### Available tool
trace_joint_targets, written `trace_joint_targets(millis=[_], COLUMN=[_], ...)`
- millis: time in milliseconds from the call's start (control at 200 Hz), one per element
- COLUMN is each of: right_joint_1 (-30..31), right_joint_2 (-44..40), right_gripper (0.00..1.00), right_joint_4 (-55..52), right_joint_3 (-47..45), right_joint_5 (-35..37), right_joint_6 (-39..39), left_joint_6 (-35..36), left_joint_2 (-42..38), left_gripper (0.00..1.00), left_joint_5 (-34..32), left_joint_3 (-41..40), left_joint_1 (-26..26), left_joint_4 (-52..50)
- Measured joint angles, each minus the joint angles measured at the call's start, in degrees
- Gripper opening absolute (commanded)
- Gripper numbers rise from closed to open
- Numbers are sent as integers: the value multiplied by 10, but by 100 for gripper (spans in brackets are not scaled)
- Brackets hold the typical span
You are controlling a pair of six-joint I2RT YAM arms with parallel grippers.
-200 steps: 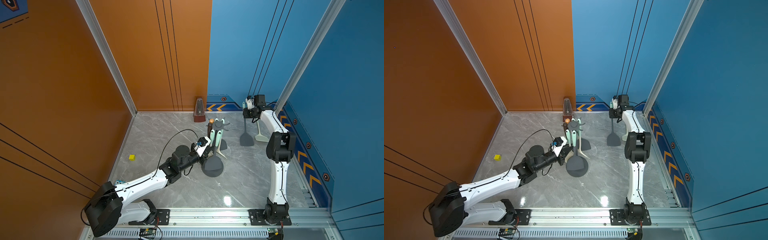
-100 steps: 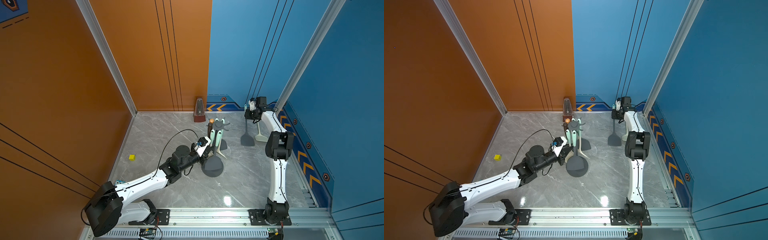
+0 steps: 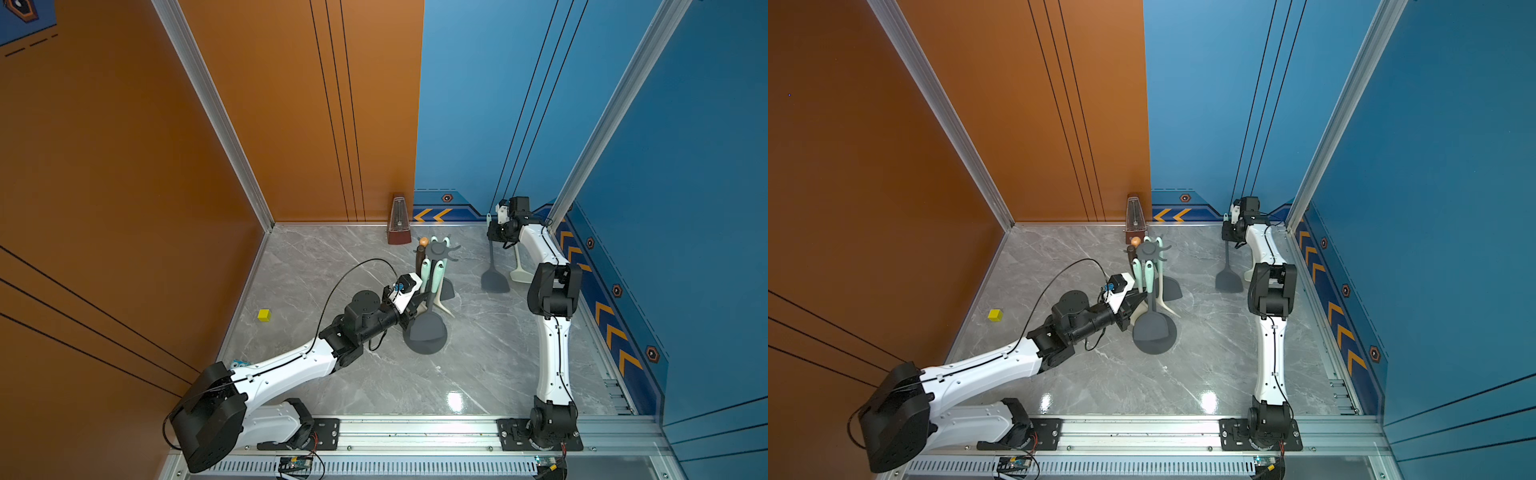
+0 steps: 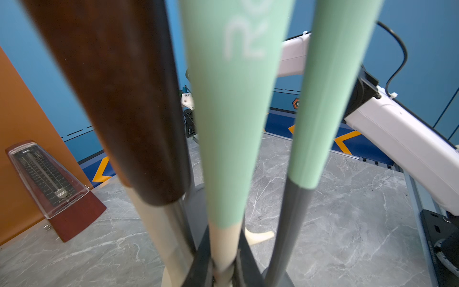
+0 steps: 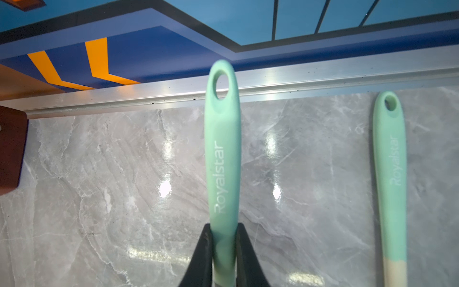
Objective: Take the spatula off the kitchen utensil rack
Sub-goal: Place the spatula at the center of the board.
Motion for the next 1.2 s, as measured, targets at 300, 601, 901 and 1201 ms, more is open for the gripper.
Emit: trace_joint_targets(millis=[300,601,901,1201], right_joint_1=[0,0,0,0], right_joint_2=[32,45,56,56], right_gripper=[0,0,4,18], right_joint_4=[1,-4,-9,-9], right_joint_3=[8,13,28,29], right_joint_5=[0,13,17,17], right_joint_6=[21,37,45,47], left_joint_6=[0,0,0,0], left_joint_2=[2,2,5,9], left_gripper=[12,12,12,12], left_joint_5=[0,0,0,0], left_joint_3=[1,1,2,7], left_joint_1=[0,0,0,0], left_joint_4=[1,2,5,3])
